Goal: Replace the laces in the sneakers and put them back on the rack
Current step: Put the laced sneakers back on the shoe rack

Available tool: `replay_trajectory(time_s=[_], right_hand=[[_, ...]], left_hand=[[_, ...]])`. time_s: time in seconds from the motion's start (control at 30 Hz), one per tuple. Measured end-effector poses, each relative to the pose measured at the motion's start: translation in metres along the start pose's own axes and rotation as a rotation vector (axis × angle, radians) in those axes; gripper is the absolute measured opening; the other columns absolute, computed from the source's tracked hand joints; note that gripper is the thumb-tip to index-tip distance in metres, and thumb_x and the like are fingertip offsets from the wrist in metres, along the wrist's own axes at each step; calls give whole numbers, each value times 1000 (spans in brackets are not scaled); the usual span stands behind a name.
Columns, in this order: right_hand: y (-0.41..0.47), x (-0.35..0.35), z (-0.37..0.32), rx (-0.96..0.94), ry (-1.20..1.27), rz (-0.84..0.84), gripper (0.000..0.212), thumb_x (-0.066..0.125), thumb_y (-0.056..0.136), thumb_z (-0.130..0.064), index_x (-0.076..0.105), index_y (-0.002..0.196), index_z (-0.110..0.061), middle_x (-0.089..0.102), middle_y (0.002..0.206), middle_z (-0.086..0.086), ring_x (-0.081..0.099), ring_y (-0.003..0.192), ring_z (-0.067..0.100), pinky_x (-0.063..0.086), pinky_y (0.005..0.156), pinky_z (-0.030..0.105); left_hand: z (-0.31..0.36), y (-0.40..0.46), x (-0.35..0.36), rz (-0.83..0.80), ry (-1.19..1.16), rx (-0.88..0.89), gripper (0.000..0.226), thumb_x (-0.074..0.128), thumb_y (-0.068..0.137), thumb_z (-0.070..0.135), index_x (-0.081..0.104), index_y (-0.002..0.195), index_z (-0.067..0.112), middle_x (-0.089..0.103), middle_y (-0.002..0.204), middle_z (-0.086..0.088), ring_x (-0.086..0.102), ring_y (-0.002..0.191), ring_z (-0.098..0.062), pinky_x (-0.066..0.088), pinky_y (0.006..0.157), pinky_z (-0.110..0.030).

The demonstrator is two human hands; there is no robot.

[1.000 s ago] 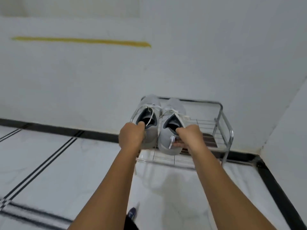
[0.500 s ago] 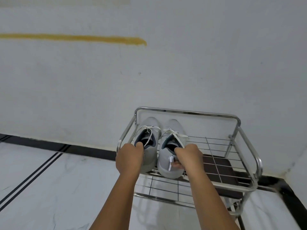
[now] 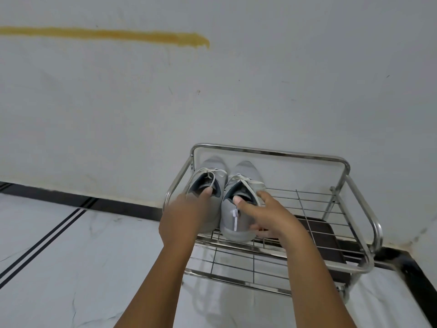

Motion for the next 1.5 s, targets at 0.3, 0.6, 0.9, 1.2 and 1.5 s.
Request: replay_trajectory(time_s=[0.3, 0.6, 0.9, 1.2, 1.5], right_hand=[[-7, 4, -5, -235, -442, 142, 82, 80, 74, -38, 37, 144, -32, 58, 130, 1, 56, 115, 21, 46, 86, 27], [-8, 8, 8, -239, -350, 210, 94, 76, 77, -44, 17, 150, -34, 53, 132, 3, 54, 116, 23, 49, 90, 35], [-62, 23, -8, 122, -810, 176, 34, 72, 82, -38, 52, 100, -17, 61, 103, 4, 63, 100, 24, 47, 75, 28], [-69, 204, 164, 275, -509, -282, 24, 68, 87, -24, 64, 87, 0, 70, 65, 11, 71, 58, 21, 58, 56, 28], [-60, 289, 344, 463, -548, -333, 47, 67, 82, -50, 70, 85, -3, 67, 61, 3, 60, 50, 13, 49, 56, 23]], left_hand=[[-2, 1, 21, 31, -87, 168, 69, 76, 68, 56, 45, 118, 20, 60, 114, 1, 59, 103, -20, 53, 77, -36], [-3, -3, 23, 49, -118, 188, 60, 77, 71, 50, 45, 113, 23, 61, 110, 2, 60, 101, -20, 54, 78, -39], [-1, -27, -51, 3, -386, 132, 44, 46, 93, 56, 58, 110, 17, 63, 107, 2, 60, 96, -14, 49, 81, -33], [-196, -88, -5, -452, -58, -103, 27, 61, 90, 41, 66, 99, 16, 71, 99, -3, 66, 93, -21, 51, 86, -35], [-384, -151, 81, -577, 375, -283, 53, 63, 87, 33, 44, 132, 14, 49, 129, -11, 51, 114, -31, 48, 92, -42]])
Point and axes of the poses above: each hand's wrist, its own y-axis towards the middle knuckle, its own x-axis out of the palm, z = x × y, the point moved 8 cm from there along y, towards the middle knuckle
